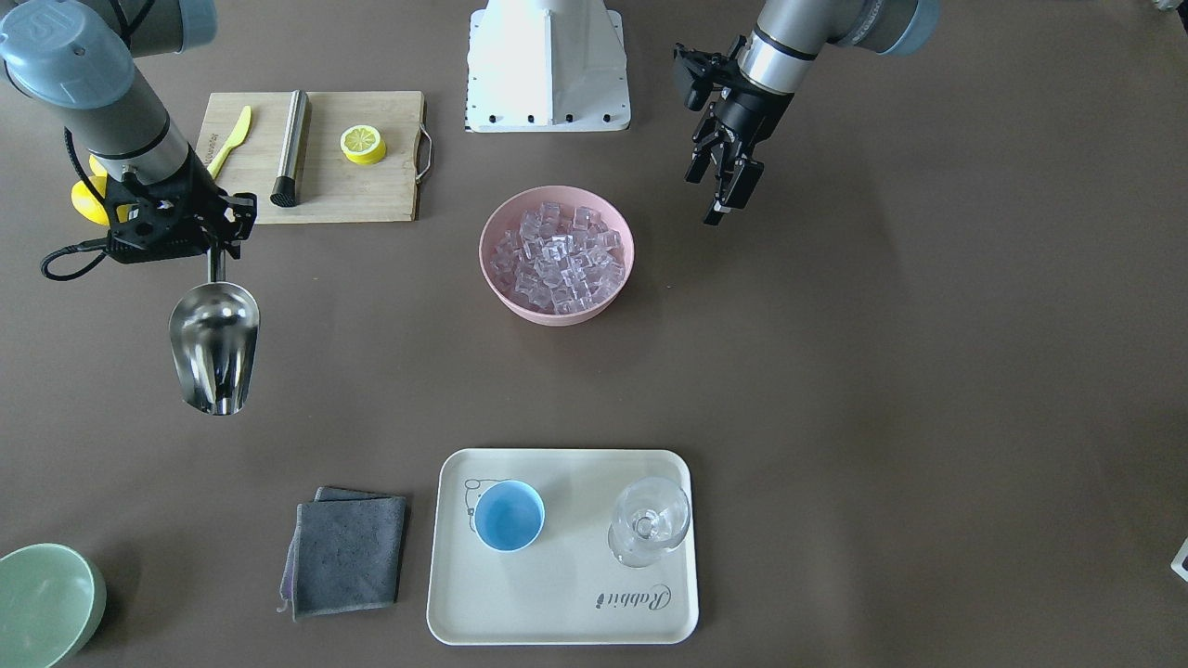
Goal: Put ice in cup with scoop
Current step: 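Lift the scoop with the right gripper while the left gripper holds the bowl rim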
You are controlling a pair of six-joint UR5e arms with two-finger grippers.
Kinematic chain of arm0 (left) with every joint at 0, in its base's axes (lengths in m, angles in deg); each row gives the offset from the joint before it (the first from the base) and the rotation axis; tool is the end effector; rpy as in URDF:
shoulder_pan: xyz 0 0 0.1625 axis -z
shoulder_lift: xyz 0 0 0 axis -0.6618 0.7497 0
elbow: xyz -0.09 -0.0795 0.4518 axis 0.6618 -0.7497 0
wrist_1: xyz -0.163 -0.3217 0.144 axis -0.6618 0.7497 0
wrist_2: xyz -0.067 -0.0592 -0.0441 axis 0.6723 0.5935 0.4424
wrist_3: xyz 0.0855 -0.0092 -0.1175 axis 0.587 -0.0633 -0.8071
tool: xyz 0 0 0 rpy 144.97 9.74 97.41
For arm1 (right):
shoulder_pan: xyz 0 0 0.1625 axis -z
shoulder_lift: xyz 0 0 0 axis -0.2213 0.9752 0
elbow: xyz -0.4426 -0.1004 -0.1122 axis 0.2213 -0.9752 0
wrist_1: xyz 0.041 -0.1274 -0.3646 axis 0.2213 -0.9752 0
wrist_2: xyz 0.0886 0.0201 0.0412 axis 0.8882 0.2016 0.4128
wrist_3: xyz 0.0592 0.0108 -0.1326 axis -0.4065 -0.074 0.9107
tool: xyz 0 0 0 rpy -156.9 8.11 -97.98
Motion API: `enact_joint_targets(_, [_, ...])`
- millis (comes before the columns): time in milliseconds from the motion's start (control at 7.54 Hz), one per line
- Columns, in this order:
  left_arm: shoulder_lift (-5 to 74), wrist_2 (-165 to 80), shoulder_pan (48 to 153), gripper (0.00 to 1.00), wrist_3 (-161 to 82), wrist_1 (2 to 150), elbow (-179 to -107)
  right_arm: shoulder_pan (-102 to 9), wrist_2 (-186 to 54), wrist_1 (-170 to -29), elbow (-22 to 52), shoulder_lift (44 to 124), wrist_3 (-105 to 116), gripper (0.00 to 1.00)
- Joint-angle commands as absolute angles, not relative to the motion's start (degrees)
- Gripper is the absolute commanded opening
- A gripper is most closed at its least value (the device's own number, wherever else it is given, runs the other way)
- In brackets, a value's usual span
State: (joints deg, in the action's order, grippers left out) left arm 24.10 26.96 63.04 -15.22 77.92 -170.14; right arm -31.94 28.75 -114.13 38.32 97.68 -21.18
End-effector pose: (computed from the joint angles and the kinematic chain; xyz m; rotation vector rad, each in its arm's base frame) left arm 0.4520 -0.3194 0.3704 1.0679 0.6229 1.2095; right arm -0.3163 -0.4054 0.4907 0.0482 -0.7074 -0.1620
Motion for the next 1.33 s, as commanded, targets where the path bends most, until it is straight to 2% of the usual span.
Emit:
enact_joint_targets(0, [24.9,31.2,61.2,0.98,-21.5,77.8,-171.0,-38.6,26.4,-116.7,38.7,96.9,-5.9,0.0])
enact_joint_targets(265, [25.6,31.3,59.2,0.98,-21.0,77.7,-170.9,-39.0,26.9,-118.2,37.3,96.4,-2.5,0.0])
enact_joint_targets(530, [25.2,31.1,58.2,0.98,-21.3,77.9,-169.6,-38.9,26.5,-136.7,37.6,87.8,7.8,0.0])
enact_joint_targets(928, [27.5,31.3,58.9,0.98,-21.2,79.4,-165.5,-38.7,26.8,-144.6,37.6,80.6,12.0,0.0])
enact_joint_targets(1194, [30.2,37.4,65.1,0.98,-21.0,79.2,-161.7,-36.4,26.0,-156.0,38.5,72.9,18.5,0.0])
